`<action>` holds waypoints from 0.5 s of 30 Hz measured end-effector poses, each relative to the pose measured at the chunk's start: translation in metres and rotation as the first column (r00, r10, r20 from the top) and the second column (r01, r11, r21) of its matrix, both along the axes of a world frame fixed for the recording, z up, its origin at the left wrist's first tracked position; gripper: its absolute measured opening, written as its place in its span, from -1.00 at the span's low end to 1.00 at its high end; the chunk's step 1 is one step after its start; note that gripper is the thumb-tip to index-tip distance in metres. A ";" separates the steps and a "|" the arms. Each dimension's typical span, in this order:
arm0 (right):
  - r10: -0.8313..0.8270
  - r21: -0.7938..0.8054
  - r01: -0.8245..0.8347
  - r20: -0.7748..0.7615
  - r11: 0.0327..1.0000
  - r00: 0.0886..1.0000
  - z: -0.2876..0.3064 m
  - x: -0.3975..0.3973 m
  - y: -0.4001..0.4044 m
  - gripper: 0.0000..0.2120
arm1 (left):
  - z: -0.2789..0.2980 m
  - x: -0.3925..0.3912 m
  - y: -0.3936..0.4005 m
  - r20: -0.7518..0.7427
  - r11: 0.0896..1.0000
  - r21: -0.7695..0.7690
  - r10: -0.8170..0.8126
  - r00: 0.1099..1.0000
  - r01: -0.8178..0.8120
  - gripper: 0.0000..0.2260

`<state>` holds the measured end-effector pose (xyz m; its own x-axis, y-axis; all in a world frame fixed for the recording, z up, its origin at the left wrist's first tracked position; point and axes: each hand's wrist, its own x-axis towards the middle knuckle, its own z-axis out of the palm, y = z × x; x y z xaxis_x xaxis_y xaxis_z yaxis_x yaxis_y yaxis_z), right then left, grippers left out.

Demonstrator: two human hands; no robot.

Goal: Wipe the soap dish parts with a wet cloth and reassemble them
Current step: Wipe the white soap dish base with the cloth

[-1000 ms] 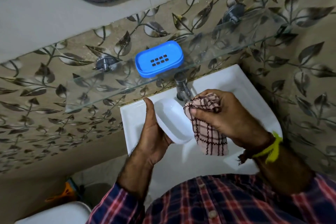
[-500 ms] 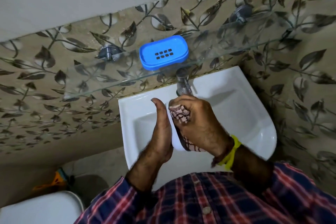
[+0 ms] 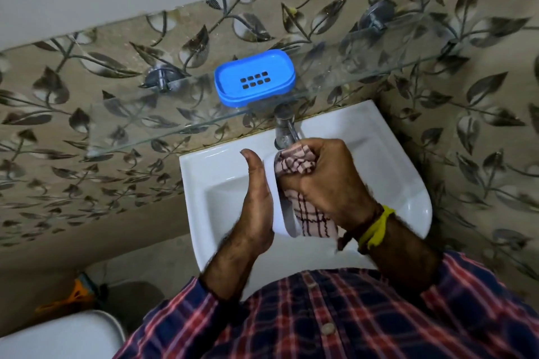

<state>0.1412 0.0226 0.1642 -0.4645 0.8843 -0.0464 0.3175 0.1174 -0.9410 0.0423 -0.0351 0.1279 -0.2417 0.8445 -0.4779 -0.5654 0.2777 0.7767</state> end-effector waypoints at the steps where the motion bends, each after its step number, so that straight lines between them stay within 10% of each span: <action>1: 0.008 0.004 -0.008 -0.015 1.000 1.000 0.001 -0.001 -0.001 -0.78 | -0.001 0.000 0.000 0.033 1.000 0.002 0.017 0.999 -0.018 -0.24; 15: 0.148 0.133 -0.195 0.297 0.972 0.943 -0.005 0.007 -0.017 -0.73 | 0.009 -0.011 0.006 0.061 0.997 -0.003 -0.081 0.995 0.081 -0.27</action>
